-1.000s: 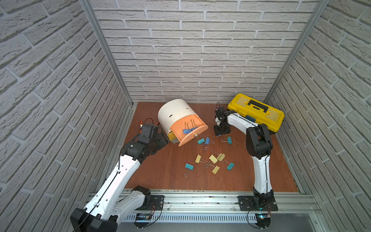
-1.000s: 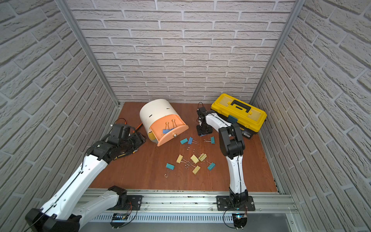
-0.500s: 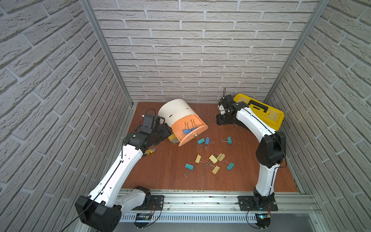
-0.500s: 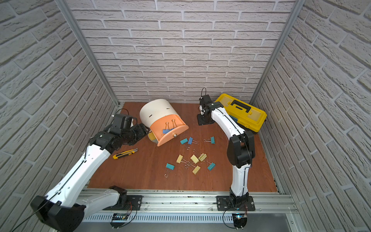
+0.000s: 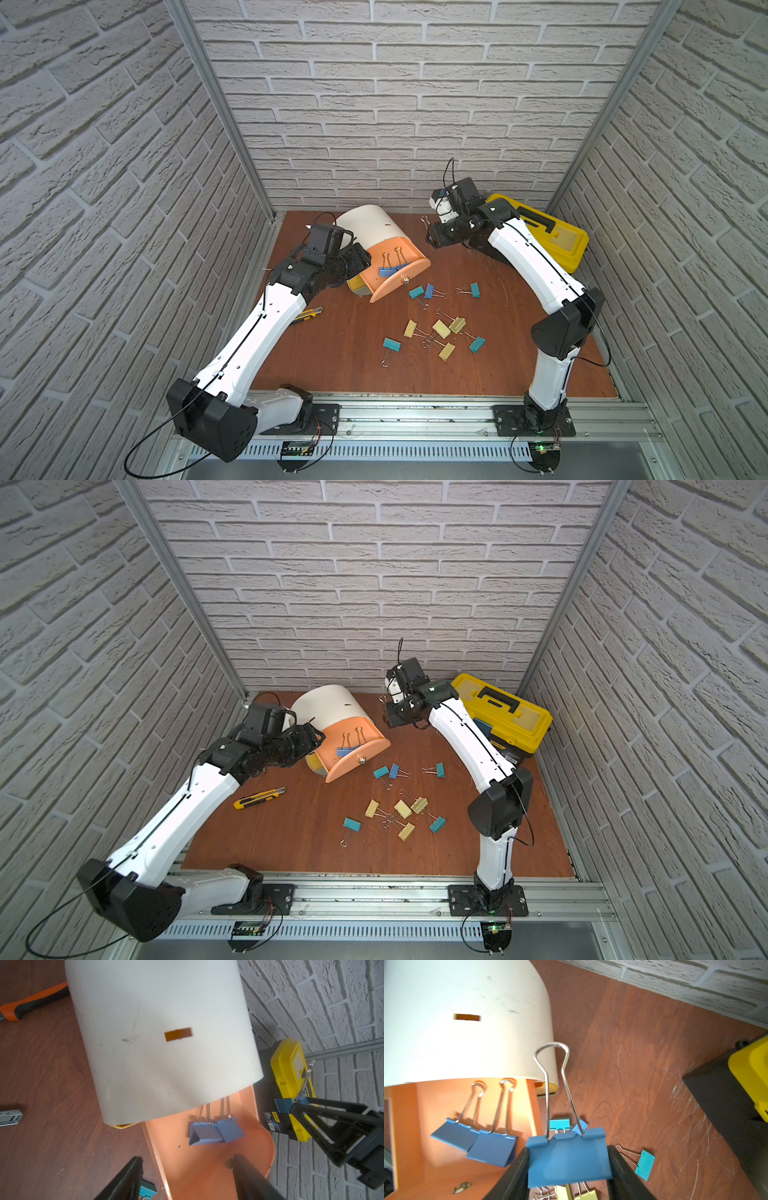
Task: Put the binder clips in the drawer according to color
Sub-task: Place the binder clip in the drawer.
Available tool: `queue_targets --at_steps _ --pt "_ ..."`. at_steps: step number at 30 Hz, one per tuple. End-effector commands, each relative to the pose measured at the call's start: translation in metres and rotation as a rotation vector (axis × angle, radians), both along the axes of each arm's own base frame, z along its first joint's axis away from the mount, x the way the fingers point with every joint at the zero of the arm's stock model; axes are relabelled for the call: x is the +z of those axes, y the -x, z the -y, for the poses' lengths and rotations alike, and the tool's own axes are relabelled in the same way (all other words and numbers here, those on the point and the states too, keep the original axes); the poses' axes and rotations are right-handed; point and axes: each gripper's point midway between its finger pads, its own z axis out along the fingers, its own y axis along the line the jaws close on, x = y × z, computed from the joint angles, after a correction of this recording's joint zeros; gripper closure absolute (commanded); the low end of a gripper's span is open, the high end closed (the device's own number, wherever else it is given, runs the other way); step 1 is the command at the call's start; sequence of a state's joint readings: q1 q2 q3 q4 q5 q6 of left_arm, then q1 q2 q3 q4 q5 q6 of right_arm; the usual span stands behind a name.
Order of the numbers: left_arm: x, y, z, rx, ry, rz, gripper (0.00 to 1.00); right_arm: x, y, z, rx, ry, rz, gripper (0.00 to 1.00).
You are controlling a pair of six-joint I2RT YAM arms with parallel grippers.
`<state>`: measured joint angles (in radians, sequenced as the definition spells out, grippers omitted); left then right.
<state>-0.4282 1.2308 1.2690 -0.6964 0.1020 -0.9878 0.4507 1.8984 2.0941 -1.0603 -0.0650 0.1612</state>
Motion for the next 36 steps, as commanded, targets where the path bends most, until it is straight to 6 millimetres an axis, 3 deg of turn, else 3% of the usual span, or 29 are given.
queue_targets --at_steps 1,14,25,36 --pt "0.016 -0.005 0.008 -0.015 0.015 0.058 0.27 0.028 0.018 -0.017 0.069 -0.060 0.027 0.58" --pt "0.018 0.007 0.007 0.003 0.012 0.069 0.27 0.034 0.042 -0.052 0.155 -0.131 -0.025 0.57" --pt "0.018 0.015 0.005 0.009 0.004 0.073 0.27 0.028 0.045 -0.083 0.196 -0.135 -0.036 0.56" --pt "0.017 0.019 0.002 0.014 0.003 0.073 0.27 0.030 0.042 -0.088 0.196 -0.123 -0.018 0.41"
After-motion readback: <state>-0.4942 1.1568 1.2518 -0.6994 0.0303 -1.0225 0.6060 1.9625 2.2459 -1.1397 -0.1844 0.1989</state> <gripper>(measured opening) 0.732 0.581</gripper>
